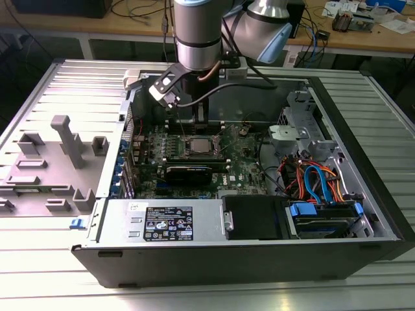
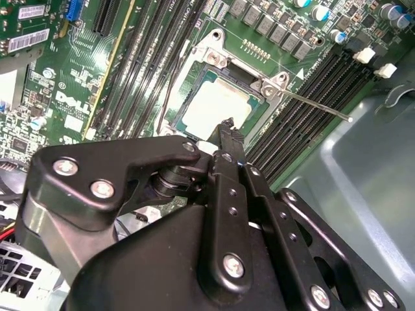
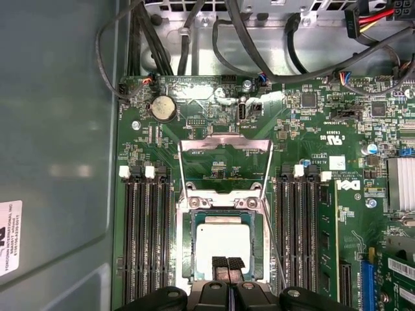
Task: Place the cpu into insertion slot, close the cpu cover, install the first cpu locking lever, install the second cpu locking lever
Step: 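Close the cpu cover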
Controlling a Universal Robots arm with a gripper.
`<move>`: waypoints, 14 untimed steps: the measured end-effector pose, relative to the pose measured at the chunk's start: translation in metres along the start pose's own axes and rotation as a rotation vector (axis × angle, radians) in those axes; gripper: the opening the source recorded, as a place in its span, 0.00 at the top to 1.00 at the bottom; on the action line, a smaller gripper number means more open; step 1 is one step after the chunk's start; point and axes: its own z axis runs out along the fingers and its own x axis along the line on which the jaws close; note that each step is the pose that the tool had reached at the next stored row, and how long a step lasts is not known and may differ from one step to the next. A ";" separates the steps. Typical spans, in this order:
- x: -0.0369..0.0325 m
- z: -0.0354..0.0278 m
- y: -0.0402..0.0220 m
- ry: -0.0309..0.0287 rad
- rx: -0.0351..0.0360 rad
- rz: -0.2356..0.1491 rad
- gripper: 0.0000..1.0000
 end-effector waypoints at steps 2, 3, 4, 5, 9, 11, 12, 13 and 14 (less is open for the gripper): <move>0.0000 -0.0010 0.0001 -0.0001 0.0000 0.000 0.89; 0.0000 -0.0019 0.0001 0.0000 0.0001 0.000 0.89; 0.0000 -0.0027 0.0002 0.0000 0.0001 0.000 0.89; 0.0000 -0.0033 0.0002 0.0000 0.0000 0.000 0.89; 0.0001 -0.0052 0.0003 0.0001 0.0000 0.000 0.89; 0.0001 -0.0063 0.0004 0.0000 0.0000 0.000 0.89; 0.0000 -0.0069 0.0004 -0.0001 0.0000 0.000 0.89; 0.0001 -0.0079 0.0005 0.0000 -0.0001 0.000 0.89; 0.0001 -0.0085 0.0005 0.0000 -0.0001 0.000 0.89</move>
